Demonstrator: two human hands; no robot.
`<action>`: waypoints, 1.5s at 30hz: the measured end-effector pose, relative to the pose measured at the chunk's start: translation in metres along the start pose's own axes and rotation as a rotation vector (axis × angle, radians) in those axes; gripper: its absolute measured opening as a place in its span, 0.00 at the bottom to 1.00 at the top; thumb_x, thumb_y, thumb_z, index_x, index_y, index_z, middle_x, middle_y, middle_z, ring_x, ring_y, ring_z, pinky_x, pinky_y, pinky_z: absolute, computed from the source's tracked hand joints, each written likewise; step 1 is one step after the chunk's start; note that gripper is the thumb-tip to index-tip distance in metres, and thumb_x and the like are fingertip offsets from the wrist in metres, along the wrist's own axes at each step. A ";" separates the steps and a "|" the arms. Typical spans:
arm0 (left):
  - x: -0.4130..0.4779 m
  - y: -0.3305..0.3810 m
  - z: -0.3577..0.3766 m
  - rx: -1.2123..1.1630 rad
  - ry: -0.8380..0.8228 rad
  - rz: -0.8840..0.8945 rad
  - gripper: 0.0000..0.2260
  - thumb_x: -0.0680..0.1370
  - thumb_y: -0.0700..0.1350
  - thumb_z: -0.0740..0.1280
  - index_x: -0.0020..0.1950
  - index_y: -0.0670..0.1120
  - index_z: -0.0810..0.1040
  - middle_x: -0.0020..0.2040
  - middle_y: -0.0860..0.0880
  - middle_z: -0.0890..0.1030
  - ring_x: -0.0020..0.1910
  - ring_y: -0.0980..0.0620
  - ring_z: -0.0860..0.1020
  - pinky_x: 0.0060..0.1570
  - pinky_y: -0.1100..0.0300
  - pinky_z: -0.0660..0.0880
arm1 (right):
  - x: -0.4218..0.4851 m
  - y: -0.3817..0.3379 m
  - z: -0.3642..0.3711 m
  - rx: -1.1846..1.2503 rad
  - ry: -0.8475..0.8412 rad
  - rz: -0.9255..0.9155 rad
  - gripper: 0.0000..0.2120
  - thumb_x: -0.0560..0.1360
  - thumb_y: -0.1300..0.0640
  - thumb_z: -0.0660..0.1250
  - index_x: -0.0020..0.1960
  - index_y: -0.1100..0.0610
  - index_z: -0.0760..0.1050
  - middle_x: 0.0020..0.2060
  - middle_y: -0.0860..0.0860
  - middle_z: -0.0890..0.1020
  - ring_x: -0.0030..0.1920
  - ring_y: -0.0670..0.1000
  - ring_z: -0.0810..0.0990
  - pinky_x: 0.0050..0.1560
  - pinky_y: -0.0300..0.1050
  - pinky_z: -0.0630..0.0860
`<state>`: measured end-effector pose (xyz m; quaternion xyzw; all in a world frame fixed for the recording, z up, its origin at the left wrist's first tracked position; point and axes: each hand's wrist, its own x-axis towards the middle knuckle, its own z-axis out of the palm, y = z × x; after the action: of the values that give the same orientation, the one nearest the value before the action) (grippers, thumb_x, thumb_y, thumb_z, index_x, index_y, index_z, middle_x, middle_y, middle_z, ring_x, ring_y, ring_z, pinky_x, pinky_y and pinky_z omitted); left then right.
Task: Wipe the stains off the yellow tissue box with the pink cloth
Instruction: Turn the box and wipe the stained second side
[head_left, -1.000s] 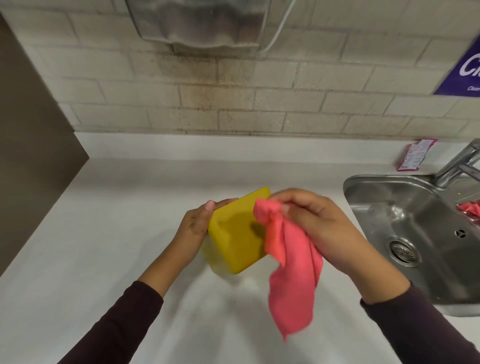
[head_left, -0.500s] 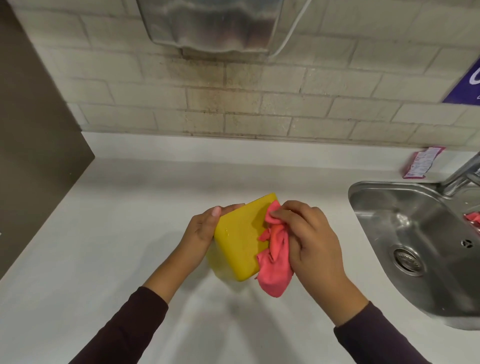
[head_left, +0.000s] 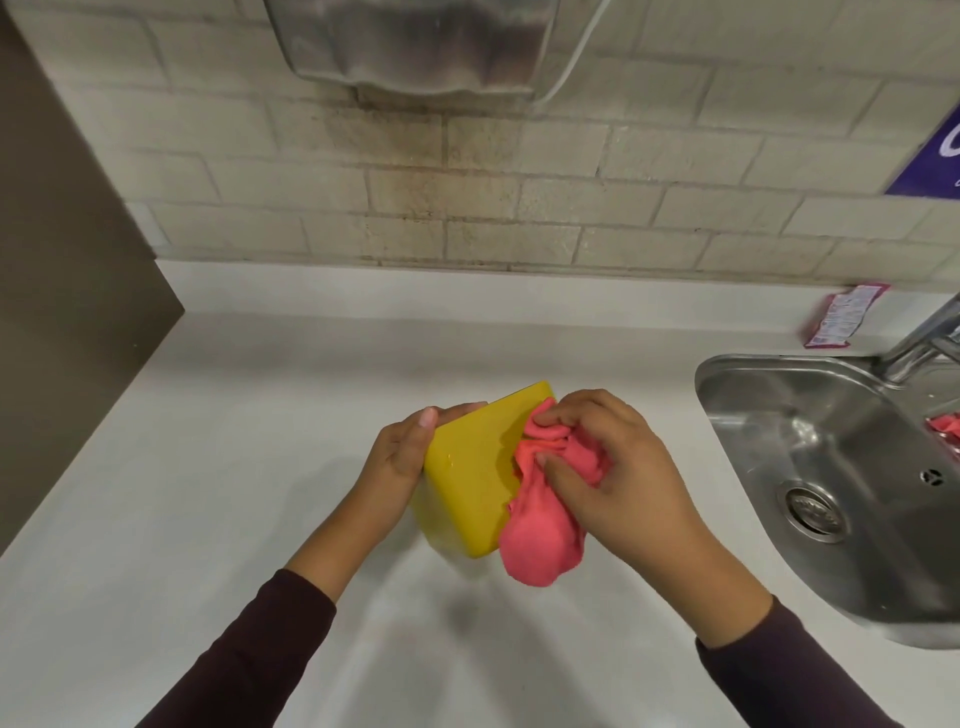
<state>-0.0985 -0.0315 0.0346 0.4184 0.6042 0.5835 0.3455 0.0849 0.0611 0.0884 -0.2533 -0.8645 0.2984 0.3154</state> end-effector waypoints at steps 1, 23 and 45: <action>0.000 0.000 0.001 0.000 0.000 0.003 0.20 0.73 0.66 0.51 0.51 0.65 0.80 0.53 0.66 0.81 0.55 0.65 0.77 0.49 0.77 0.69 | 0.002 -0.001 0.005 0.001 0.074 0.023 0.11 0.68 0.63 0.71 0.47 0.51 0.80 0.45 0.43 0.78 0.50 0.49 0.77 0.53 0.44 0.74; -0.005 0.006 0.002 -0.030 -0.069 0.053 0.24 0.75 0.63 0.51 0.57 0.54 0.79 0.48 0.61 0.83 0.51 0.61 0.79 0.49 0.73 0.71 | -0.008 -0.048 0.029 -0.232 -0.252 -0.310 0.05 0.69 0.63 0.71 0.43 0.56 0.83 0.41 0.54 0.80 0.38 0.55 0.74 0.35 0.51 0.75; 0.030 0.055 0.000 0.491 -0.281 -0.214 0.25 0.60 0.73 0.62 0.49 0.60 0.75 0.45 0.56 0.79 0.45 0.58 0.78 0.45 0.57 0.73 | -0.062 0.031 -0.005 0.338 -0.052 0.473 0.10 0.69 0.62 0.73 0.41 0.51 0.74 0.40 0.45 0.82 0.42 0.41 0.80 0.43 0.36 0.76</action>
<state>-0.1050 -0.0055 0.0910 0.5001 0.7142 0.3164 0.3738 0.1379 0.0452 0.0462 -0.3840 -0.7271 0.5100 0.2523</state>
